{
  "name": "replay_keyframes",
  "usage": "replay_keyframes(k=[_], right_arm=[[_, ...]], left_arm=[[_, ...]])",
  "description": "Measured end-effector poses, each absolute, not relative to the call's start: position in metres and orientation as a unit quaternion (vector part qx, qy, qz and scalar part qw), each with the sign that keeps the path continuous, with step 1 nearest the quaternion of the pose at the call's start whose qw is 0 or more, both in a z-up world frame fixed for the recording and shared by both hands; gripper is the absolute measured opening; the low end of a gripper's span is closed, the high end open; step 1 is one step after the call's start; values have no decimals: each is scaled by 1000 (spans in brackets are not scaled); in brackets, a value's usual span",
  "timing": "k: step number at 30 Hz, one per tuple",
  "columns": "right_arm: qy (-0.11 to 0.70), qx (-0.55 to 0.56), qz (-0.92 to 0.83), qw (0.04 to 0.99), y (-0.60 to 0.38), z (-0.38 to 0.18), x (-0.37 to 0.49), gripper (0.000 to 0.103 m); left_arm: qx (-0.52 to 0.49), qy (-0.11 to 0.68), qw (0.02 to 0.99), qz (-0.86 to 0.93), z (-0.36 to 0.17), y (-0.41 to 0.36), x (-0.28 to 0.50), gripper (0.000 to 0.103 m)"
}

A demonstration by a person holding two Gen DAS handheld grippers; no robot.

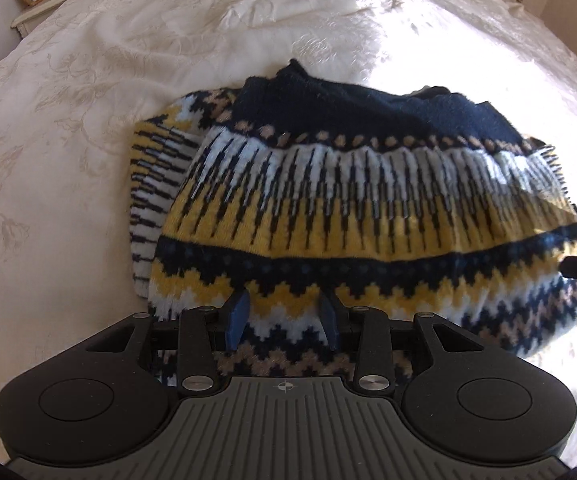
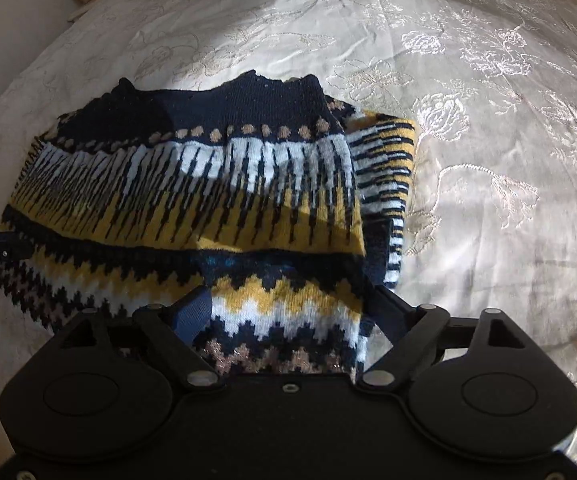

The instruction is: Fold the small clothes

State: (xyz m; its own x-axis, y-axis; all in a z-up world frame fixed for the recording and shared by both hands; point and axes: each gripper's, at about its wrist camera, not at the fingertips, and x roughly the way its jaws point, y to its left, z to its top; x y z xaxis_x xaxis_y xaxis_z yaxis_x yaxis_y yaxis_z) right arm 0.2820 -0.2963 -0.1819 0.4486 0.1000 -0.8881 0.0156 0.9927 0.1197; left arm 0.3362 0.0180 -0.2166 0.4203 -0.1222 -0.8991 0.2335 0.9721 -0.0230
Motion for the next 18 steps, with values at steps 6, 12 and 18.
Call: replay_keyframes(k=[6, 12, 18], right_arm=[[544, 136, -30, 828, -337, -200, 264, 90], [509, 211, -5, 835, -360, -186, 257, 91], [492, 259, 28, 831, -371, -185, 266, 96]], left_arm=[[35, 555, 827, -85, -226, 36, 347, 38], [3, 541, 836, -91, -206, 31, 334, 38], [-30, 533, 838, -113, -189, 7, 335, 38]])
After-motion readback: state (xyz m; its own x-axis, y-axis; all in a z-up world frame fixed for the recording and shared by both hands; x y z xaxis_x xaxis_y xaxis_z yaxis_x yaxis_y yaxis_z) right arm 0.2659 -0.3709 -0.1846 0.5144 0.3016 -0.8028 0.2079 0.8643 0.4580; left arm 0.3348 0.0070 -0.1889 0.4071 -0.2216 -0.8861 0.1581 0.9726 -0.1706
